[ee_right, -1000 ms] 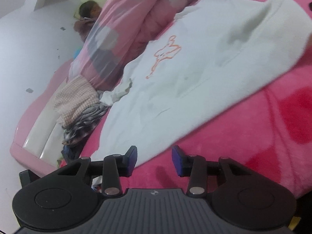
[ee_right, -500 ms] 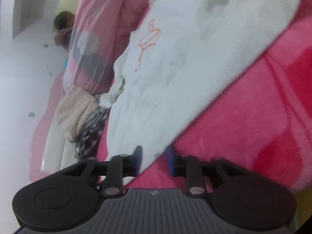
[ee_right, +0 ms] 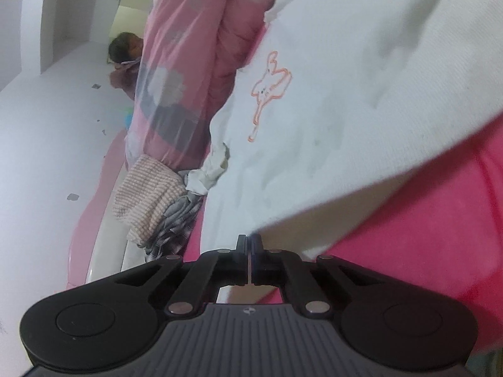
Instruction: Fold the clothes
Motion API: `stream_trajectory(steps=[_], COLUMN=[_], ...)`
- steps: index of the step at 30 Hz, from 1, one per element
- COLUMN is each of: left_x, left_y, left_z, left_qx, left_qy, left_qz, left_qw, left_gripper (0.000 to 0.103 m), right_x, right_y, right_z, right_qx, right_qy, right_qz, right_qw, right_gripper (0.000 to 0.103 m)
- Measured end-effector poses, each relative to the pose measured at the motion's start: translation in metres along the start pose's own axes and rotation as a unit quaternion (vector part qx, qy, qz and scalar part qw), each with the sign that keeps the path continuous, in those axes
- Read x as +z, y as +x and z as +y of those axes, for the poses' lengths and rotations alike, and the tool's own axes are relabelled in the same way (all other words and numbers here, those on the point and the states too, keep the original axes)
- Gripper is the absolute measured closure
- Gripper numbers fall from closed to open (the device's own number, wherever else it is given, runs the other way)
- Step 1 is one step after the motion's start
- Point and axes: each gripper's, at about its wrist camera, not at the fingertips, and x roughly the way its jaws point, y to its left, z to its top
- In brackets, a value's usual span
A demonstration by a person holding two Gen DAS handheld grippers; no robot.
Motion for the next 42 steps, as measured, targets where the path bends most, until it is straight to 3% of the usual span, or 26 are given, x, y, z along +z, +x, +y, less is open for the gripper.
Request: stream_trajectory(steps=[13, 18, 21, 23, 27, 32, 35, 39, 42], left_x=[0.003, 0.004, 0.006, 0.006, 0.000, -0.017, -0.024, -0.027, -0.026], left_y=[0.000, -0.003, -0.017, -0.028, -0.038, -0.009, 0.008, 0.015, 0.018], left_z=[0.003, 0.002, -0.003, -0.011, -0.035, -0.071, -0.084, -0.090, -0.092], left_qx=[-0.003, -0.003, 0.015, 0.029, 0.014, -0.040, -0.017, 0.030, 0.059], left_qy=[-0.004, 0.010, 0.041, 0.076, 0.171, 0.253, 0.288, 0.317, 0.350], left_qz=[0.000, -0.001, -0.028, -0.058, -0.078, -0.011, -0.004, -0.028, -0.034], left_qw=[1.0000, 0.9999, 0.9986, 0.9950, 0.9821, 0.9665, 0.9575, 0.9476, 0.9341], left_gripper=[0.068, 0.068, 0.066, 0.061, 0.058, 0.058, 0.058, 0.070, 0.080], right_x=[-0.005, -0.004, -0.002, -0.002, -0.003, 0.001, 0.004, 0.006, 0.006], right_y=[0.008, 0.008, 0.010, 0.011, 0.012, 0.015, 0.016, 0.014, 0.012], right_z=[-0.024, -0.024, -0.027, -0.029, -0.025, -0.021, -0.019, -0.018, -0.021], right_qx=[0.005, 0.017, 0.017, 0.018, 0.028, 0.061, 0.074, 0.081, 0.080], right_qy=[0.069, 0.080, 0.092, 0.093, 0.074, 0.077, 0.078, 0.076, 0.079], right_qz=[0.037, 0.049, 0.055, 0.055, 0.043, 0.029, 0.024, 0.022, 0.022], right_qw=[0.997, 0.995, 0.994, 0.994, 0.996, 0.995, 0.994, 0.994, 0.993], right_gripper=[0.098, 0.085, 0.083, 0.084, 0.101, 0.101, 0.101, 0.101, 0.101])
